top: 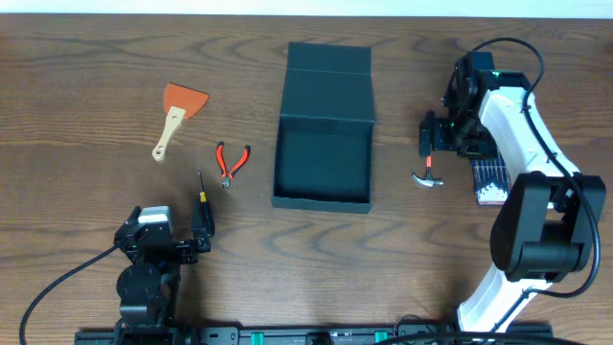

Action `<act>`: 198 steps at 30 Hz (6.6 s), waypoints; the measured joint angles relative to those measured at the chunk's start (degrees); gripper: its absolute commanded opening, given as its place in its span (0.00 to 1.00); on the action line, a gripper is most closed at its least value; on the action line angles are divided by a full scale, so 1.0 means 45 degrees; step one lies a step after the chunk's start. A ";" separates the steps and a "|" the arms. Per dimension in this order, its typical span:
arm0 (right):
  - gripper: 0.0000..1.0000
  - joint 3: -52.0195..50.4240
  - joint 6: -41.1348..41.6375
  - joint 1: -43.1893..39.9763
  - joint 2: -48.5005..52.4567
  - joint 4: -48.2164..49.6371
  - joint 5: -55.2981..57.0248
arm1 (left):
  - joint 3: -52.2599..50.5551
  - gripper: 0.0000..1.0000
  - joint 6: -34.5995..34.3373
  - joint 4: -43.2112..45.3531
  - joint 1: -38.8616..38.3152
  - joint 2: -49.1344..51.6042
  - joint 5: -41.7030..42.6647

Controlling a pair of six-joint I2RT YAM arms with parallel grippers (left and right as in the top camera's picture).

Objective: Pack container
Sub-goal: 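Move the right gripper over the hammer and lower toward it, then close the right gripper on the hammer head near the handle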

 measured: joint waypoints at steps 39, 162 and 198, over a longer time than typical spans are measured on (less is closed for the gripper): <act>0.99 -0.2375 -0.0219 0.0515 0.0525 0.0913 -0.0758 | 0.0000 0.99 0.0000 0.0000 0.0000 0.0000 0.0000; 0.80 -0.2909 0.3016 0.0515 0.0476 0.2526 -0.0646 | 0.0000 0.99 0.0000 0.0000 0.0000 0.0000 0.0000; 0.65 -0.2914 0.3016 0.0515 0.0476 0.2628 -0.0612 | 0.0000 0.98 0.0000 0.0000 0.0000 0.0000 0.0000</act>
